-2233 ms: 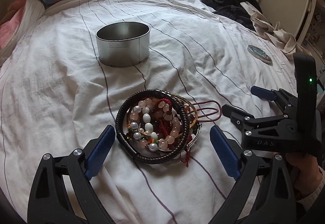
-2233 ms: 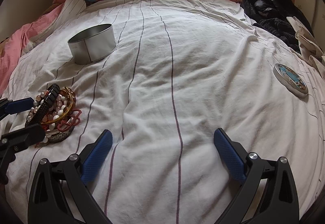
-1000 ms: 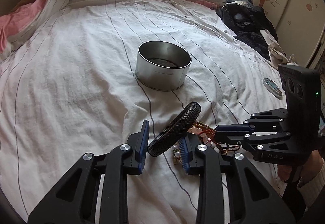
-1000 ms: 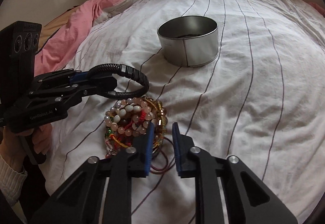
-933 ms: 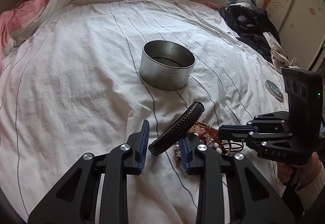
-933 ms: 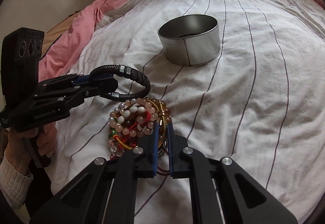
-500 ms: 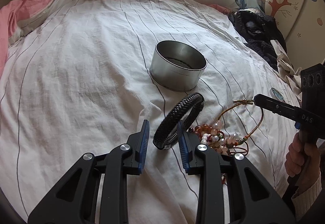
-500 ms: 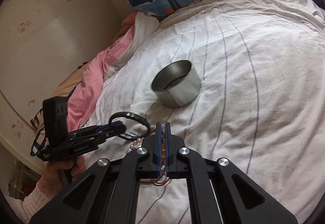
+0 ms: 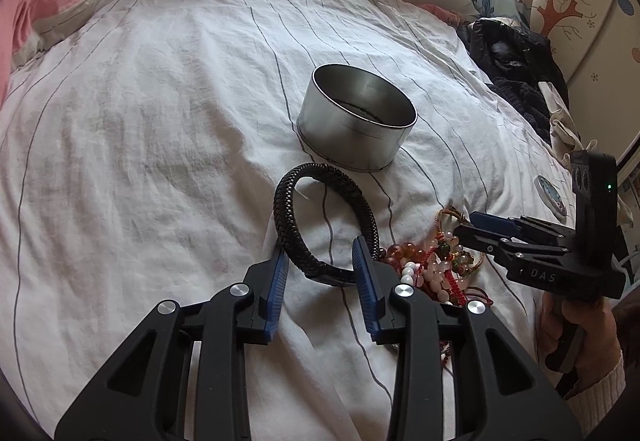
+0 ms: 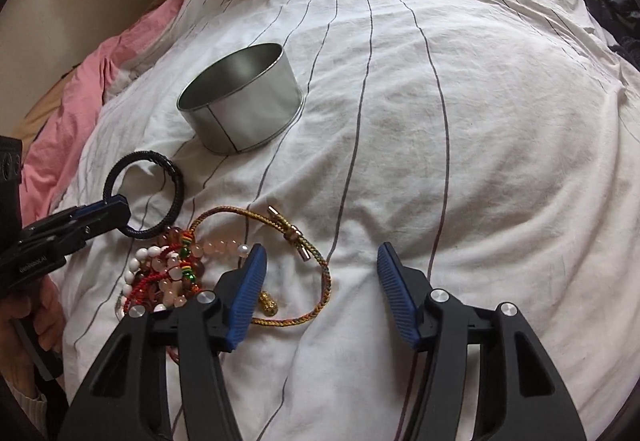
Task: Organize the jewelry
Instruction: 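Drop the black bracelet into the tin with the left tool while the right drops the bangle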
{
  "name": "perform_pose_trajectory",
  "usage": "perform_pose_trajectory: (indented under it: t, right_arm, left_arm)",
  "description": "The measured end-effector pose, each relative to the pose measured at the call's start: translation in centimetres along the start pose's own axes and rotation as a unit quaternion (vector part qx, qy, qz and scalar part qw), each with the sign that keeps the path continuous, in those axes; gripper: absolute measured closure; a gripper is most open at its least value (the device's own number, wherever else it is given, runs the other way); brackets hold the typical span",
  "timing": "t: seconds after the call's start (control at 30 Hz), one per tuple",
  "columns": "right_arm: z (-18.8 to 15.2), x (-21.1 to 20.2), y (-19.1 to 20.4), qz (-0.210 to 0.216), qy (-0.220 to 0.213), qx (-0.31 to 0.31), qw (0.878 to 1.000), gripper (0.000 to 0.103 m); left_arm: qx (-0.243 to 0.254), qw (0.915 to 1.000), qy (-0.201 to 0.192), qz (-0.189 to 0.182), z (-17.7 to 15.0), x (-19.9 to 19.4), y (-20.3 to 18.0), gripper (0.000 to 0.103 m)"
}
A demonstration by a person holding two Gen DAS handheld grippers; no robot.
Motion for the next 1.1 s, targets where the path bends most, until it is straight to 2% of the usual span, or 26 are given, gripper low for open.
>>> perform_pose_trajectory:
  t: [0.07,0.1,0.17,0.23,0.33,0.43,0.6,0.93,1.1]
  right_arm:
    - [-0.1,0.1,0.5,0.017,0.006,-0.005,1.0,0.095]
    - [-0.2,-0.1,0.7,0.039,0.011,0.001,0.999,0.095]
    - [-0.1,-0.8,1.1,0.077,0.005,0.01,0.997,0.095]
    - [0.4,-2.2,1.7,0.138,-0.003,0.03,0.99,0.095]
    - [1.3,-4.2,1.9,0.218,-0.021,0.056,0.974,0.098]
    - [1.8,-5.5,1.9,0.262,-0.033,0.072,0.962,0.098]
    - [2.7,-5.9,1.6,0.266,-0.046,0.089,0.959,0.098]
    - [4.1,-7.2,2.2,0.286,-0.063,0.087,0.952,0.098]
    - [5.9,-7.3,2.8,0.293,-0.071,0.092,0.949,0.098]
  left_arm:
    - [-0.001,1.0,-0.001,-0.003,0.1,0.0,0.0,0.072]
    - [0.001,1.0,-0.001,-0.004,0.1,0.0,-0.1,0.073]
    - [0.005,1.0,-0.001,-0.007,0.3,-0.2,-0.3,0.083]
    - [0.009,0.9999,-0.007,-0.013,0.7,-0.6,-0.7,0.091]
    - [0.026,0.9993,-0.021,-0.015,1.3,-1.6,-1.6,0.092]
    - [0.044,0.9986,-0.027,-0.01,1.7,-2.1,-2.3,0.093]
    - [0.05,0.9981,-0.033,-0.01,2.2,-2.6,-2.9,0.093]
    - [0.041,0.9962,-0.061,-0.048,4.0,-4.7,-3.8,0.093]
    - [0.056,0.9949,-0.07,-0.047,6.5,-5.1,-4.6,0.093]
Point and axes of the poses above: each gripper's, at about its wrist camera, not at the fingertips, and x roughly the way its jaws point, y to its left, z to its top, the point moved 6 cm from there along x, roughly the way its jaws point, and after that the axes turned 14 degrees about x, right-handed, at the moved point
